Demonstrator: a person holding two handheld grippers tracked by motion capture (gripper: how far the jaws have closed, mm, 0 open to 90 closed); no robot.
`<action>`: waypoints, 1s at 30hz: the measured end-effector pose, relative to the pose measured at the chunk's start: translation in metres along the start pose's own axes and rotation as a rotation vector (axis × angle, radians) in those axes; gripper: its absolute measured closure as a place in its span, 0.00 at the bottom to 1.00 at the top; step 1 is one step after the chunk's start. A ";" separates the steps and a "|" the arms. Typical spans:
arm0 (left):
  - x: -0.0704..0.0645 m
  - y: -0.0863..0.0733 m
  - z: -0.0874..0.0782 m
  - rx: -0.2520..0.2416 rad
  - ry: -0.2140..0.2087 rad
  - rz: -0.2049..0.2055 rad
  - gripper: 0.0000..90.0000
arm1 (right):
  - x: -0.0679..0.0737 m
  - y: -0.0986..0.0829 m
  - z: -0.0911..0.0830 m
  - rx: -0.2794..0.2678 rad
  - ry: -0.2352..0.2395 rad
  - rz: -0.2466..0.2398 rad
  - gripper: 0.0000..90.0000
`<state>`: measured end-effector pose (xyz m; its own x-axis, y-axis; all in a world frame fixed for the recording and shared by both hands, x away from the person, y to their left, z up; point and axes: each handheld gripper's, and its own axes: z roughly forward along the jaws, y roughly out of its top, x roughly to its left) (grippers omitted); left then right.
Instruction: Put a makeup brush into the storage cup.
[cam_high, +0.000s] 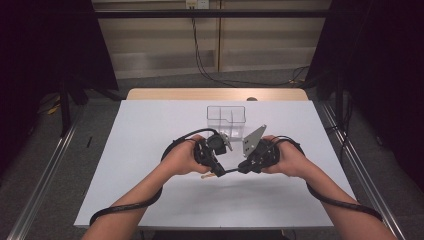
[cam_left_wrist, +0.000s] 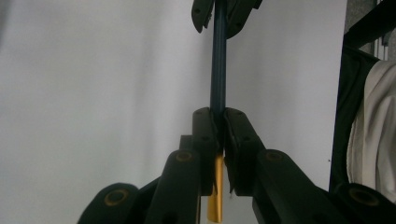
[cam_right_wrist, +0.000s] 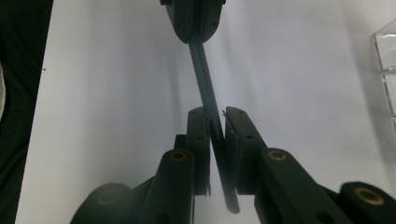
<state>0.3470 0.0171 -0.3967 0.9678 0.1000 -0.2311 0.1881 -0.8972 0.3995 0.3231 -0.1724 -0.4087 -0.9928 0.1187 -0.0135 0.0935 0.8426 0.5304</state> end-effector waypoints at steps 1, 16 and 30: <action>0.001 0.000 -0.001 -0.016 -0.003 -0.001 0.92 | 0.001 -0.001 0.001 0.003 0.001 0.004 0.91; 0.010 -0.004 -0.007 -0.085 -0.013 -0.001 0.89 | 0.005 -0.009 0.009 0.012 0.012 0.019 0.95; 0.014 -0.017 -0.012 -0.227 0.007 -0.004 0.46 | 0.004 -0.013 0.008 -0.021 -0.005 0.039 0.95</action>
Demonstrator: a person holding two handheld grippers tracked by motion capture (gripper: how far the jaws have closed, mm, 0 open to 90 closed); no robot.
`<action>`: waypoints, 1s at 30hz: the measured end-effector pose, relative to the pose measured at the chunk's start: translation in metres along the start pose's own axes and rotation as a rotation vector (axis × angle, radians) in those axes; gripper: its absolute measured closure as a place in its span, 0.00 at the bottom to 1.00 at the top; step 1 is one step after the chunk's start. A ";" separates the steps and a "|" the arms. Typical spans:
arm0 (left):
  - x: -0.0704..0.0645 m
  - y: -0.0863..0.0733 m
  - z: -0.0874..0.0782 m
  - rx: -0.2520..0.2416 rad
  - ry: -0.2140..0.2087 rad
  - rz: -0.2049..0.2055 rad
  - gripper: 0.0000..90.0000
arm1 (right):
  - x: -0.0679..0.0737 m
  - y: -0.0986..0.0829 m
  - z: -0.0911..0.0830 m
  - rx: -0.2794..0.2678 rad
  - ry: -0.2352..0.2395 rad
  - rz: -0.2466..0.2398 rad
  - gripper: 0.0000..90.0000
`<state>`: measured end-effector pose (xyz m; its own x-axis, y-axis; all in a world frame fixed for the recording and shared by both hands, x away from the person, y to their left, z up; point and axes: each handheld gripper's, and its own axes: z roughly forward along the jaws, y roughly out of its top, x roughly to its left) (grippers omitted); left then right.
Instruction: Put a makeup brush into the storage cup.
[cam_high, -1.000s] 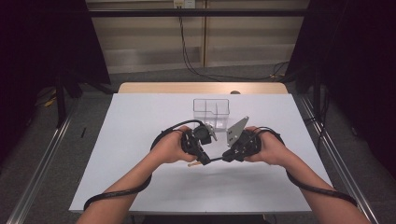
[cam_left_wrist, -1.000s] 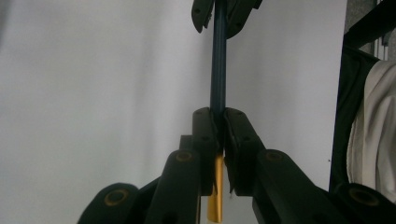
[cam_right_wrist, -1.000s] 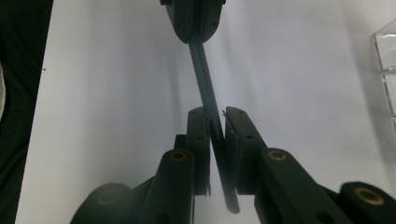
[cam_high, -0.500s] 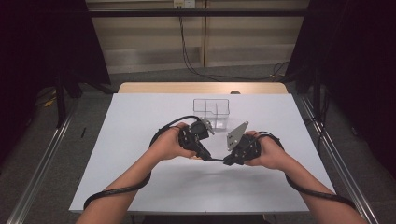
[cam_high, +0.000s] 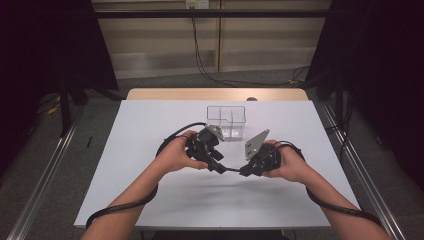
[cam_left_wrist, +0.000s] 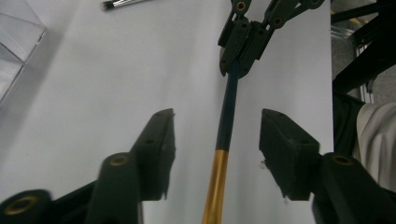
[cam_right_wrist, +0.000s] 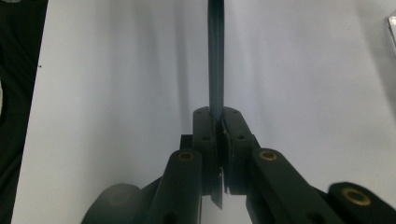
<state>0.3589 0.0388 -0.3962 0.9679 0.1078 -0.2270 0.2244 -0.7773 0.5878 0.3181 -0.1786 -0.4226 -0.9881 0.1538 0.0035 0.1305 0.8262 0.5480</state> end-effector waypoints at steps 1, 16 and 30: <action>0.001 -0.001 0.000 -0.017 0.006 0.006 0.40 | 0.000 -0.001 0.000 -0.002 -0.003 0.002 0.95; 0.006 -0.017 -0.012 -0.279 0.030 -0.029 0.07 | -0.001 -0.006 -0.001 -0.058 -0.014 0.038 0.95; 0.007 -0.025 -0.018 -0.440 0.067 -0.036 0.05 | -0.002 -0.011 -0.003 -0.127 -0.024 0.075 0.95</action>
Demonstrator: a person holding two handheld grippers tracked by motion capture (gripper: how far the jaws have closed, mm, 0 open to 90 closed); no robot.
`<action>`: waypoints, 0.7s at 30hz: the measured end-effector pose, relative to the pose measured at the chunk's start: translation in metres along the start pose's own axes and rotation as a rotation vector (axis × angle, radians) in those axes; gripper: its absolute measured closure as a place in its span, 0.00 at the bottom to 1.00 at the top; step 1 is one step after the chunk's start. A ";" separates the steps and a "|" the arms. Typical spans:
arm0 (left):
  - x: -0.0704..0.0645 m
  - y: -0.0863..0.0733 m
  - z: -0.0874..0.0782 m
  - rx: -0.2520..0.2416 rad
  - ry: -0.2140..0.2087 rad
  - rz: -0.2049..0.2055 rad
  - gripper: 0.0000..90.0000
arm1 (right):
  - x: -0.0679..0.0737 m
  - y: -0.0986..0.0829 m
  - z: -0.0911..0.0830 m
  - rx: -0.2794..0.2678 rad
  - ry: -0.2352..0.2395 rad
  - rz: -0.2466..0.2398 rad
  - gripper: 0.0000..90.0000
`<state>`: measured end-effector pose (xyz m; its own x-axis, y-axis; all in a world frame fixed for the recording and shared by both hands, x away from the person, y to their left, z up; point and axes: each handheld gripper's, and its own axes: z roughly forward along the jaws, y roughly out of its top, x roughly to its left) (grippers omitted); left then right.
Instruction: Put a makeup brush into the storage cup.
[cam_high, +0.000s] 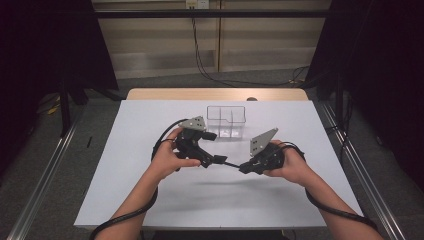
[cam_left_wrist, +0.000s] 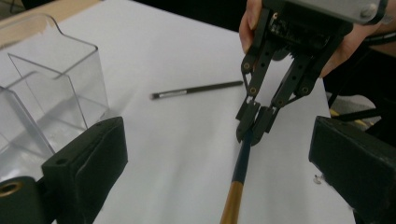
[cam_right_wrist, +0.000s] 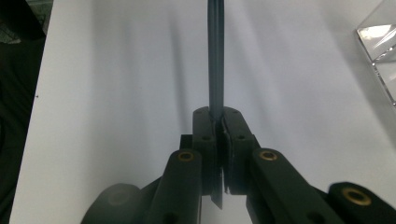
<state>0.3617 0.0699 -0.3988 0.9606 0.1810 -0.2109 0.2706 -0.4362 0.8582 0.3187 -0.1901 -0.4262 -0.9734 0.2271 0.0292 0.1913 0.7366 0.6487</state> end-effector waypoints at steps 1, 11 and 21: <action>-0.001 0.000 0.000 -0.012 0.002 0.002 0.05 | 0.000 0.000 0.000 -0.004 -0.001 0.001 0.95; 0.002 -0.005 0.000 -0.033 0.018 -0.004 0.04 | -0.001 -0.005 0.000 -0.035 -0.016 0.030 0.95; 0.003 -0.004 -0.004 -0.083 0.032 -0.006 0.05 | -0.003 -0.004 -0.002 -0.124 -0.035 0.074 0.95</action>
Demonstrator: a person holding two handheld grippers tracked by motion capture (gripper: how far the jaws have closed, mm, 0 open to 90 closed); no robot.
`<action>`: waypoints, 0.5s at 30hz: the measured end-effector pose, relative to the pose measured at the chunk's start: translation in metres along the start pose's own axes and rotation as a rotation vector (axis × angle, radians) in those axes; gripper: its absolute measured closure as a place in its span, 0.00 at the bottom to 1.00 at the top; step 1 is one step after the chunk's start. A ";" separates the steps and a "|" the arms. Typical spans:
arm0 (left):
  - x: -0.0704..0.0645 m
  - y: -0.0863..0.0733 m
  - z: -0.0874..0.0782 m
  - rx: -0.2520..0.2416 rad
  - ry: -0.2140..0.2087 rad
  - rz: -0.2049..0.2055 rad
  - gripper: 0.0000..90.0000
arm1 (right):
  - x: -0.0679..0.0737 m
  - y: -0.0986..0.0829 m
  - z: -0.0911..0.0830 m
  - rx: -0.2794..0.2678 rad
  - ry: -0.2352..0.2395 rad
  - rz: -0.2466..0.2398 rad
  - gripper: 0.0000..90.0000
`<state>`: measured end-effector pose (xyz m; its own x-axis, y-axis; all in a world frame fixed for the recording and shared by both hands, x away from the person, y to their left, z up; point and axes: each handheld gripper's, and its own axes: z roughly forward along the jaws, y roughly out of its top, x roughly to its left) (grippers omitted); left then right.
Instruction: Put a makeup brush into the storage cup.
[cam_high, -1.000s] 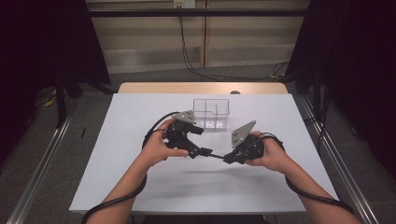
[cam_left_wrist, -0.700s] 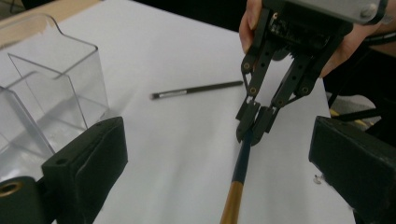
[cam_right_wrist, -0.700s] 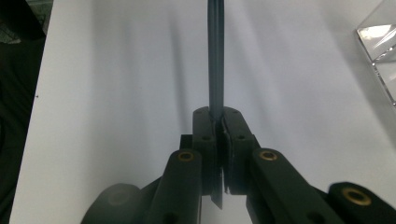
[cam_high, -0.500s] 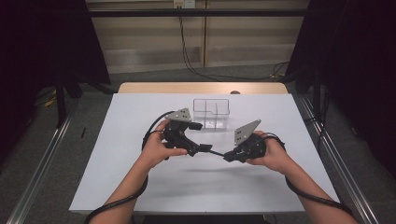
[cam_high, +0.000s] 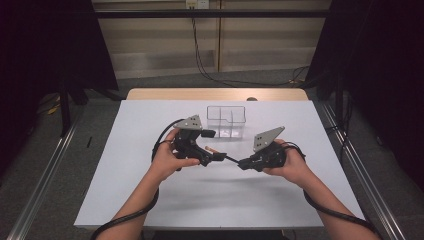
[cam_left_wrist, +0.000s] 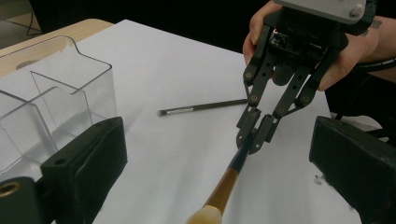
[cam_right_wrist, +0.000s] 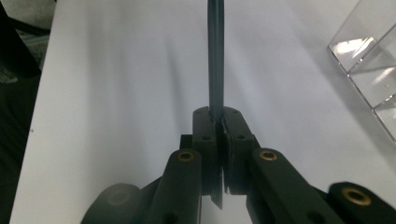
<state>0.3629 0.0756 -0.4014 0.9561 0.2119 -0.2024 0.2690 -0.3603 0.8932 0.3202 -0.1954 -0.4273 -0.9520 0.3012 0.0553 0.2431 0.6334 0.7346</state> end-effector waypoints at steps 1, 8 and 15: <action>0.000 0.000 0.000 -0.003 -0.001 -0.003 0.05 | 0.000 0.001 0.000 -0.006 -0.003 0.001 0.95; 0.002 0.000 -0.004 -0.025 0.001 -0.008 0.05 | 0.000 0.003 0.002 -0.078 -0.025 0.032 0.95; 0.002 -0.001 -0.003 -0.035 0.013 -0.005 0.06 | -0.001 0.004 0.002 -0.168 -0.044 0.076 0.95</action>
<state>0.3639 0.0793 -0.4010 0.9532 0.2253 -0.2016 0.2690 -0.3272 0.9059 0.3226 -0.1918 -0.4258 -0.9221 0.3768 0.0880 0.2759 0.4808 0.8323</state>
